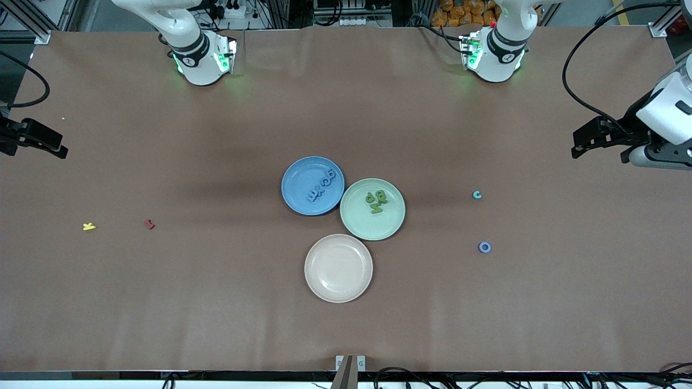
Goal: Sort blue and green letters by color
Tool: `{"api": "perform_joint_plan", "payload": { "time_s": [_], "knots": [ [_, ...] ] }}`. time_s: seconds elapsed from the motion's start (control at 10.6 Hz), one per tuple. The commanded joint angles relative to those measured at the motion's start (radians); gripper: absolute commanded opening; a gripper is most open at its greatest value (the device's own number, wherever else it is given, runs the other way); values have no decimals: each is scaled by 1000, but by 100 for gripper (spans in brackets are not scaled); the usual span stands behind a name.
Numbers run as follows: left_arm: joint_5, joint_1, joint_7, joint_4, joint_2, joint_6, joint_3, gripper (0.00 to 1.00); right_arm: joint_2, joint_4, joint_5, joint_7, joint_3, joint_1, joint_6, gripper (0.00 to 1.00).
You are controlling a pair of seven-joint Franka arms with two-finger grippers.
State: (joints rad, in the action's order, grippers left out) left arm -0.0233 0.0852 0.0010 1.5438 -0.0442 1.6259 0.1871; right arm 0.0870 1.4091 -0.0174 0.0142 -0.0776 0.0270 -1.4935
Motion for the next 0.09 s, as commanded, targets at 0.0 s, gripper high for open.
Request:
{"api": "perform_joint_plan", "payload": {
  "time_s": [0.0],
  "knots": [
    [22,4,16,-25,15,-17,-2,100,-13,4,2,9,22,-19,7,100]
  ]
}}
